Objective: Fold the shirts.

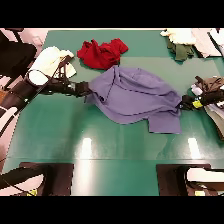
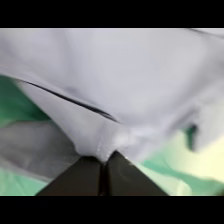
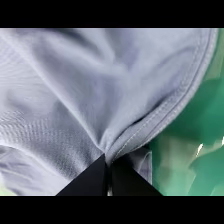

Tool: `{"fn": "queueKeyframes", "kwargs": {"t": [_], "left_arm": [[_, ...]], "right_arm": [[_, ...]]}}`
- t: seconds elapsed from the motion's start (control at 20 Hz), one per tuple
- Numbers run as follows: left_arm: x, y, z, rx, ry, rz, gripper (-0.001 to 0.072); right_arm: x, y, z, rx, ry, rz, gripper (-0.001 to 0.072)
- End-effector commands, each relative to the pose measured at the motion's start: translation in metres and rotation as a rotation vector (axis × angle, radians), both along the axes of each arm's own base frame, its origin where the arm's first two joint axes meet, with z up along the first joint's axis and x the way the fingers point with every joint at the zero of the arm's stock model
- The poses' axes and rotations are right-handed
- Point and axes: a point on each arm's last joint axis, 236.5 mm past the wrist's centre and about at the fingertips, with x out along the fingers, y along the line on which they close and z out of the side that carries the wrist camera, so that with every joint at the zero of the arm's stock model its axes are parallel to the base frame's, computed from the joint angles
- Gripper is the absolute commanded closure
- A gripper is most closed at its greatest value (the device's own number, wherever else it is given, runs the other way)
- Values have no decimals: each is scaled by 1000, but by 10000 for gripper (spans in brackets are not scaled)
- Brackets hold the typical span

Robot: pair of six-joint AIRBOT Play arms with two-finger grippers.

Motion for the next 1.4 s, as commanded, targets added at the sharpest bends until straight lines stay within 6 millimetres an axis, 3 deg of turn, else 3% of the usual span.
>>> {"fn": "queueKeyframes", "kwargs": {"t": [0.0, 0.1, 0.25, 0.4, 0.55, 0.65, 0.7, 0.75, 0.8, 1.0, 1.2, 1.35], "left_arm": [[-28, -46, 5, -5, -1, -132, 685], [-25, -46, -20, 82, 12, -109, 685], [-4, -26, -32, 134, -7, -41, 685], [26, 31, -43, 250, -23, 85, 685], [30, 96, -64, 423, 6, 111, 685], [29, 125, -75, 507, 15, 120, 683], [28, 133, -80, 533, 17, 118, 612], [28, 137, -82, 548, 14, 117, 312], [28, 138, -82, 557, 10, 116, 126], [22, 147, -83, 606, 22, 94, 118], [-30, 149, -104, 639, 207, -34, 119], [-37, 139, -115, 531, 251, -7, 119]], "right_arm": [[-9, 4, -10, 3, 15, -4, 692], [-6, 6, -4, 13, -4, -12, 692], [-4, 5, 6, -1, -37, -5, 692], [-4, 6, 9, 0, -45, 3, 692], [-4, 7, 9, 3, -45, 7, 692], [-4, 7, 9, 2, -48, 13, 692], [-4, 7, 9, 1, -51, 18, 693], [-4, 7, 9, 1, -52, 19, 692], [-4, 6, 9, 0, -53, 19, 692], [-5, 7, 9, 1, -50, 21, 692], [-4, 7, 9, 0, -51, 20, 692], [-4, 6, 9, -1, -55, 21, 692]]}}
